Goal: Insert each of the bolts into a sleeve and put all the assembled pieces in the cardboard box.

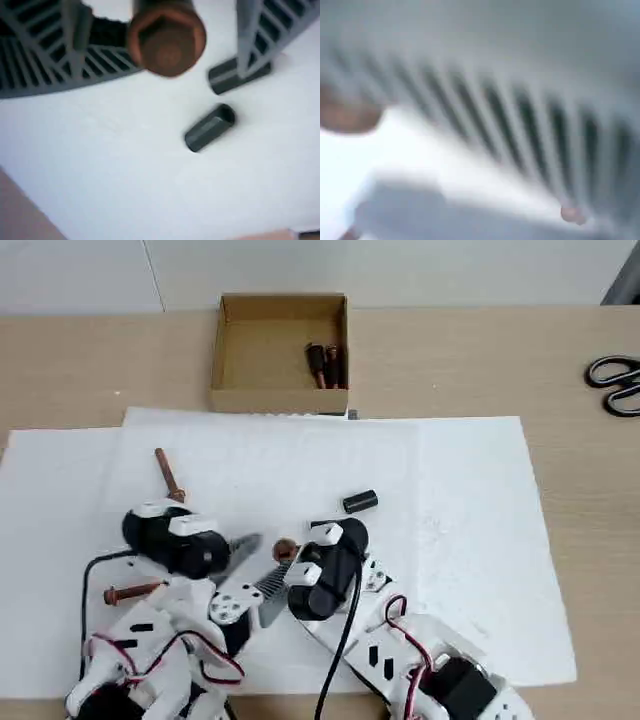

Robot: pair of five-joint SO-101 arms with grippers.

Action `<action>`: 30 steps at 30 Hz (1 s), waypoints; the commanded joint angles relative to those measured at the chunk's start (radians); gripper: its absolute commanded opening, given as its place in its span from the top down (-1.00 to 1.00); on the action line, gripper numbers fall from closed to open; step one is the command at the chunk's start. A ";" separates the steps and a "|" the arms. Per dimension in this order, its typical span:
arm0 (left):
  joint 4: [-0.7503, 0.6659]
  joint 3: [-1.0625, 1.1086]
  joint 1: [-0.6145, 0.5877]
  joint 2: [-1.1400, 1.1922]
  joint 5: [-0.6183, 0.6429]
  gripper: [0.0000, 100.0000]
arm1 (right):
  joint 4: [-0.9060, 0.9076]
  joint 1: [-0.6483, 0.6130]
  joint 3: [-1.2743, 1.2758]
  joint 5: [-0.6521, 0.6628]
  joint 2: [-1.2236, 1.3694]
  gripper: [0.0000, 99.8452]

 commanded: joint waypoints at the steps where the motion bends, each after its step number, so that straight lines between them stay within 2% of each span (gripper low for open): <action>1: 0.035 -0.084 -0.034 -0.005 -0.054 0.61 | -0.022 0.012 -0.064 0.009 -0.010 0.99; 6: 0.133 -0.177 -0.038 -0.003 -0.057 0.61 | -0.024 0.016 -0.063 0.009 -0.005 0.99; 9: 0.173 -0.236 -0.040 -0.003 -0.043 0.61 | -0.030 0.064 -0.060 0.006 -0.002 0.99; 11: 0.180 -0.266 -0.040 -0.005 -0.006 0.69 | -0.050 0.116 -0.044 0.006 -0.002 0.99; 14: 0.173 -0.285 -0.040 -0.006 0.012 0.96 | -0.159 0.199 -0.005 0.006 0.001 0.99; 17: 0.173 -0.282 -0.048 -0.008 0.015 0.97 | -0.282 0.271 -0.002 0.006 0.061 0.99; 24: 0.144 -0.280 -0.236 -0.008 0.012 0.99 | -0.473 0.417 -0.281 0.002 0.549 0.99; 30: 0.147 -0.277 -0.258 -0.008 0.012 0.99 | -0.631 0.492 -0.617 0.002 1.063 0.99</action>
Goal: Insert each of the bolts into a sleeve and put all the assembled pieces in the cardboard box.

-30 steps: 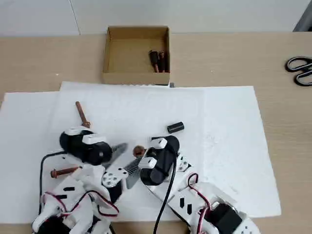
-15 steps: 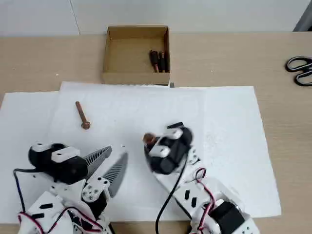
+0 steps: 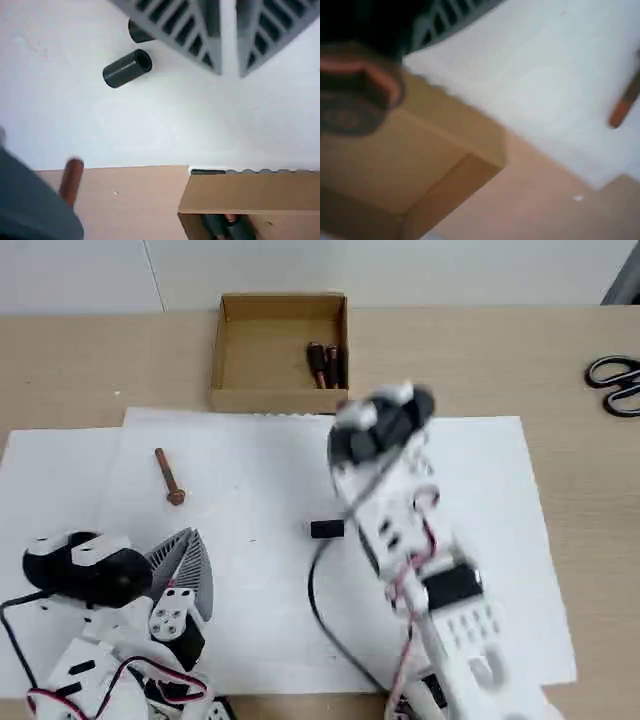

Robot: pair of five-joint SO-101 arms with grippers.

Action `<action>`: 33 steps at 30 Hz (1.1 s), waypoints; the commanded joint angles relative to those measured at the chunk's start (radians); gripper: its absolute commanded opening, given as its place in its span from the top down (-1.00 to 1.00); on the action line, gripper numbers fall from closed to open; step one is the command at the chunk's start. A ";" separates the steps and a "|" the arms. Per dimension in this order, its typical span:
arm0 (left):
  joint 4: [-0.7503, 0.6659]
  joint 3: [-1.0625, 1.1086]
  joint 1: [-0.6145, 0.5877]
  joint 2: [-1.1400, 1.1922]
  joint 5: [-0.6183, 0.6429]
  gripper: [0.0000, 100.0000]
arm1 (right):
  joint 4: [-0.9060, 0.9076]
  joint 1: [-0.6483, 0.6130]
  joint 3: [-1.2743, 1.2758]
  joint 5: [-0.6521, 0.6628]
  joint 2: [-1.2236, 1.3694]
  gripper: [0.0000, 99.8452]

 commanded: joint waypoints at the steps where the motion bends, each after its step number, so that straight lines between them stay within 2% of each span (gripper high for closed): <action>1: -0.026 -0.021 -0.012 -0.006 0.003 0.99 | -0.096 0.030 -0.276 0.002 0.317 0.99; 15: -0.025 0.062 -0.014 -0.008 0.003 0.99 | -0.116 0.033 -1.243 0.006 1.320 0.99; 22: -0.023 0.101 -0.014 -0.008 0.003 0.99 | -0.070 0.019 -1.619 0.012 1.612 0.99; 25: -0.023 0.110 -0.014 -0.009 0.003 0.99 | 0.012 0.004 -1.723 0.077 1.684 0.97; 28: -0.023 0.110 -0.014 -0.009 0.003 0.99 | 0.073 -0.007 -1.798 0.130 1.727 0.79; 31: -0.023 0.111 -0.014 -0.009 0.003 0.99 | 0.171 -0.012 -1.867 0.138 1.741 0.57; 33: -0.025 0.125 -0.014 -0.009 0.003 0.99 | 0.246 -0.012 -1.898 0.140 1.736 0.49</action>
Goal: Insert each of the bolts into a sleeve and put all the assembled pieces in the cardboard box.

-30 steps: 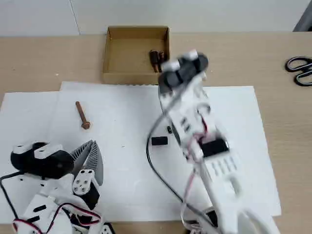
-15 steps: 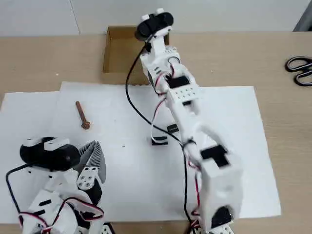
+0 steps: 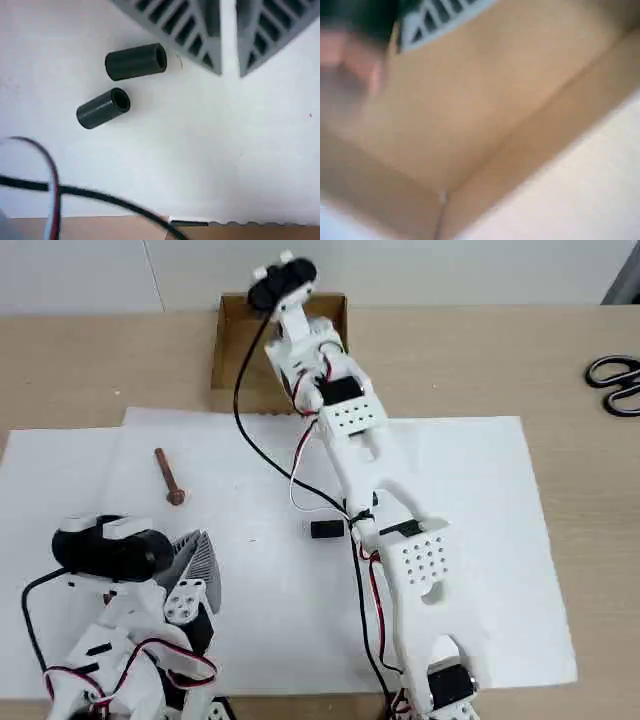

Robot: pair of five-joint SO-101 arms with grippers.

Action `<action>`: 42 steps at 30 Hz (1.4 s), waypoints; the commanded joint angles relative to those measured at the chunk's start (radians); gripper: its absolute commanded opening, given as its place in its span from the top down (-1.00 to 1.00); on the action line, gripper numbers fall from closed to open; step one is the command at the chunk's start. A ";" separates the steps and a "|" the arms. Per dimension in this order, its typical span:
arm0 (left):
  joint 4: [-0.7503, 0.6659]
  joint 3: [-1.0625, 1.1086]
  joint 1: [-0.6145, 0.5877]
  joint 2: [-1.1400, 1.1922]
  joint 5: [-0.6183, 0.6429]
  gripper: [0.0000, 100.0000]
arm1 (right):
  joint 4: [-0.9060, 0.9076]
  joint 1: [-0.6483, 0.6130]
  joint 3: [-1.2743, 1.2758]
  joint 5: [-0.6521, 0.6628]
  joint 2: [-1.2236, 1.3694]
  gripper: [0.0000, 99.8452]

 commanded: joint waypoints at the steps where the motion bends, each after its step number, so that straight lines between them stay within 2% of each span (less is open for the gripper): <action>1: -0.025 0.021 -0.006 -0.009 0.003 0.99 | 0.114 -0.005 -0.120 0.021 -0.028 0.49; 7: -0.029 0.039 -0.006 -0.009 0.003 0.99 | 0.297 0.005 -0.292 0.055 -0.028 0.49; 15: -0.029 0.036 -0.006 -0.009 0.003 0.99 | 0.746 -0.001 -0.554 0.048 -0.028 0.52; 24: -0.029 0.039 -0.006 -0.009 0.003 0.99 | 1.142 -0.012 -0.749 0.051 -0.028 1.00; 32: -0.029 0.035 -0.006 -0.009 0.003 0.99 | 1.191 -0.039 -0.750 0.044 -0.030 1.00; 36: -0.025 0.035 -0.006 -0.009 0.003 0.99 | 1.202 -0.064 -0.720 -0.025 -0.079 1.00; 38: -0.025 0.033 -0.006 -0.009 0.003 0.99 | 1.202 -0.067 -0.597 -0.031 -0.154 1.00; 42: -0.025 0.031 -0.006 -0.009 0.003 0.99 | 1.190 -0.065 -0.198 -0.031 -0.406 0.99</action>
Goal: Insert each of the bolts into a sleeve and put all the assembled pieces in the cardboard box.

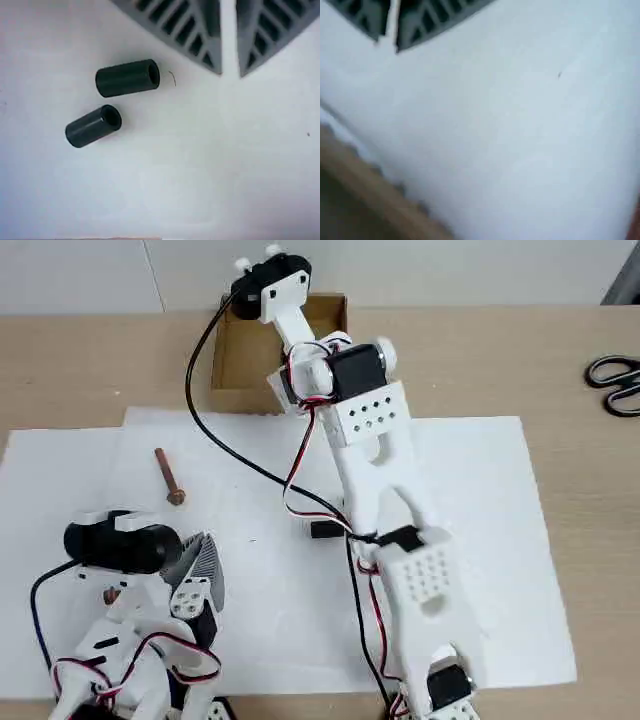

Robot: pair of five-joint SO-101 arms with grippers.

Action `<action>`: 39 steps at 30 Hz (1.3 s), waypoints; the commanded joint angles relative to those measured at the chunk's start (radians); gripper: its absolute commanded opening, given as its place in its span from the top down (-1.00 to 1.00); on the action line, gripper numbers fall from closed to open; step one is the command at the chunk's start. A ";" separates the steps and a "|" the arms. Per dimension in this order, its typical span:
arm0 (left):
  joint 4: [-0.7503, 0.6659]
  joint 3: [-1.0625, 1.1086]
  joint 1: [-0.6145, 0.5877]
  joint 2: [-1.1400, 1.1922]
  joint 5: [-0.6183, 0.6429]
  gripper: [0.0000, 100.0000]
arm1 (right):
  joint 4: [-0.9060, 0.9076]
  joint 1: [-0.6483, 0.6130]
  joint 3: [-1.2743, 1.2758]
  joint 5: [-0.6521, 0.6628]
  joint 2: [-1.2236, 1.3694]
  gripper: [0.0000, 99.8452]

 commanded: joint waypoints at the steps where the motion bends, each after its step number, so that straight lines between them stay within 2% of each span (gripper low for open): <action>1: -0.025 -0.010 -0.006 -0.009 0.003 0.99 | -0.007 -0.002 0.354 -0.012 -0.292 0.99; 5: -0.023 -0.010 -0.006 -0.009 0.003 0.99 | -0.041 0.002 0.675 0.017 -0.490 0.99; 8: -0.023 -0.010 -0.006 -0.009 0.003 0.99 | -0.038 0.005 0.798 0.176 -0.532 0.99; 11: -0.023 -0.010 -0.006 -0.009 0.003 0.99 | -0.025 0.004 0.864 0.358 -0.535 0.99; 15: -0.023 -0.010 -0.006 -0.009 0.003 0.99 | -0.035 0.004 0.937 0.483 -0.533 0.98; 21: -0.023 -0.010 -0.006 -0.009 0.002 0.99 | -0.102 0.004 1.023 0.667 -0.535 0.78; 26: -0.023 -0.039 -0.028 -0.009 0.002 0.99 | -0.104 0.001 1.056 0.743 -0.516 0.78; 34: -0.049 -0.113 -0.256 -0.009 0.002 0.99 | -0.147 -0.005 1.160 0.756 -0.475 0.78; 39: -0.048 -0.130 -0.275 -0.009 0.002 0.99 | -0.199 -0.038 1.241 0.773 -0.467 0.78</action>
